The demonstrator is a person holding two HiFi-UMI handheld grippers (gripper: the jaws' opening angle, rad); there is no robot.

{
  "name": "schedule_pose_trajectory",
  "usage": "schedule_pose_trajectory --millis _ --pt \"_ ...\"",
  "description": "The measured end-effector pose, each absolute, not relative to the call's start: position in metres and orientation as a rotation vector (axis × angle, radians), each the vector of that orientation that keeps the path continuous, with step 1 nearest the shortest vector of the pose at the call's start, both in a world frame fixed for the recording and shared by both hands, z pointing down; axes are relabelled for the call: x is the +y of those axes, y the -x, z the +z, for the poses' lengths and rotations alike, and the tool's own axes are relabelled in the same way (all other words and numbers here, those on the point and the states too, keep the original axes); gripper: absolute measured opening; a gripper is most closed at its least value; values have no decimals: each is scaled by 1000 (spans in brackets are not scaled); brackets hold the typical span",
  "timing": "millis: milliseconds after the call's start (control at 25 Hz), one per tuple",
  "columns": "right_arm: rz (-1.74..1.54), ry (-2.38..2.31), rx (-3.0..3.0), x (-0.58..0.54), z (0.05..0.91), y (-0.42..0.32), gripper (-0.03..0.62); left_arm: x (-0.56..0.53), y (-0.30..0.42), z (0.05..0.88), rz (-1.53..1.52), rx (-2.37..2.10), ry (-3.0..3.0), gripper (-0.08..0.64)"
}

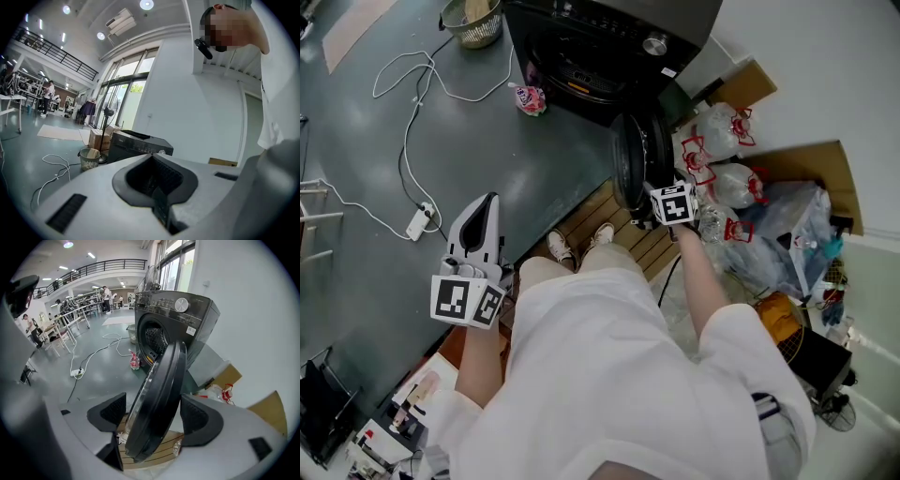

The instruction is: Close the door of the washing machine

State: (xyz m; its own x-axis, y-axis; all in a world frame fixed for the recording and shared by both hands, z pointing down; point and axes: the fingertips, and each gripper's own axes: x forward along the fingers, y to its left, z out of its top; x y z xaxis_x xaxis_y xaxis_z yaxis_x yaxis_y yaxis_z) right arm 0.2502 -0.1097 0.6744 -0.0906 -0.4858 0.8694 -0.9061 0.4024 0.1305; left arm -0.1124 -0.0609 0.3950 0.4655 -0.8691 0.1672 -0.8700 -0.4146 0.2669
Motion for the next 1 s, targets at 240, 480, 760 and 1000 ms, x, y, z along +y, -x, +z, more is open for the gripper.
schedule_pose_trajectory --millis 240,480,760,1000 --pt "586 -1172 -1754 -106 677 -228 328 -59 122 399 -18 -1491 -2379 3" --pt "564 -1120 -1761 -108 681 -206 328 -56 134 402 -29 -1521 -2346 3" --pt "603 -1109 -1800 -115 683 -177 328 -53 147 403 -37 -1556 -2316 3" --pt "646 -1117 -1829 -121 684 -149 333 -49 158 402 -43 -1586 -2298 3"
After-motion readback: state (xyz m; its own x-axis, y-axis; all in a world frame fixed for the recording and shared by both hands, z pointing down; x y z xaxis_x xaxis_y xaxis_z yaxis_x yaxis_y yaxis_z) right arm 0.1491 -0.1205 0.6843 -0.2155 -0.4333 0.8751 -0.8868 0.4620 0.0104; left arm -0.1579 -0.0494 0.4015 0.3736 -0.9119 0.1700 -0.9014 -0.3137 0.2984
